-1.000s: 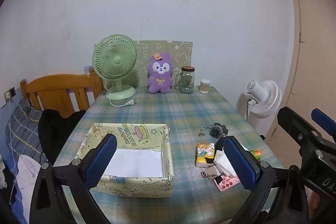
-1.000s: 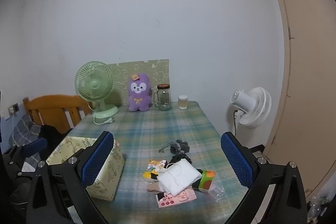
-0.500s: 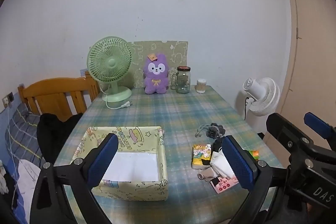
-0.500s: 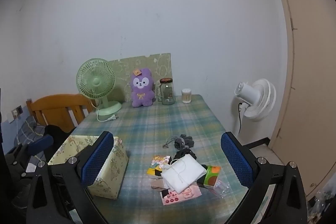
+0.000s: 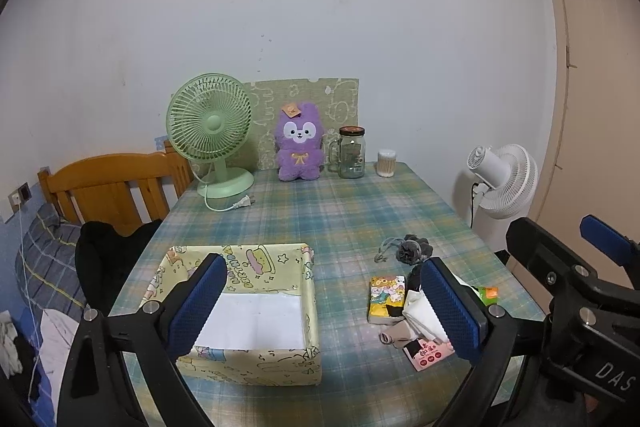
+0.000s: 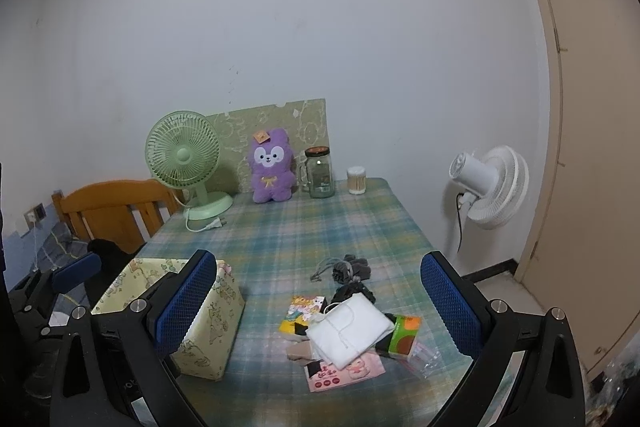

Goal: Organize soft objects

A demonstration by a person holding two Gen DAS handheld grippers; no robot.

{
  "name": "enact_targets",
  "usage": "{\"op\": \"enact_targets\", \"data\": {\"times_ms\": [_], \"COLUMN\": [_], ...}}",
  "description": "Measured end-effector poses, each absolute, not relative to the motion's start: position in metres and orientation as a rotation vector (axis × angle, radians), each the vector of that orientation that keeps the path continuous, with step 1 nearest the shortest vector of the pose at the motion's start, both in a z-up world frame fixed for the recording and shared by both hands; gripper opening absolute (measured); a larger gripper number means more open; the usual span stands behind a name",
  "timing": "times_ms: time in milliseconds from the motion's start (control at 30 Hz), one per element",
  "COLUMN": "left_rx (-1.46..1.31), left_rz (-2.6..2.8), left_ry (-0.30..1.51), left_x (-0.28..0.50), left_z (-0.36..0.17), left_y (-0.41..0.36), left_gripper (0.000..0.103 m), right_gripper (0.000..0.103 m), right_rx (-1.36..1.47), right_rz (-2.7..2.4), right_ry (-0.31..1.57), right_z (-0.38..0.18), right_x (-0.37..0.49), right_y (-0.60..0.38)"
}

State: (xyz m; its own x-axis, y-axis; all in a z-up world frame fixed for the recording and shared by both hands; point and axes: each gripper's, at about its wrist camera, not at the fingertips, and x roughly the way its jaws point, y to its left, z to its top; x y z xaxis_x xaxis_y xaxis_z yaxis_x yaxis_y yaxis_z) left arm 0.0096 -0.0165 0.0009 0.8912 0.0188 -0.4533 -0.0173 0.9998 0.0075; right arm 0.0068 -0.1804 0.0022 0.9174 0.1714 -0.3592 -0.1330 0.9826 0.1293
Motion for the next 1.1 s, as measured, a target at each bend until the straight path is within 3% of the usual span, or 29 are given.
{"op": "enact_targets", "data": {"times_ms": [1100], "left_rx": [0.023], "left_rz": [0.017], "left_ry": [0.483], "left_x": [0.0154], "left_z": [0.0054], "left_y": [-0.0237], "left_gripper": [0.098], "right_gripper": [0.103], "right_rx": [0.089], "right_rz": [0.145], "right_ry": [0.403], "right_z": [0.0056], "right_x": [0.0093], "right_y": [-0.1858]}}
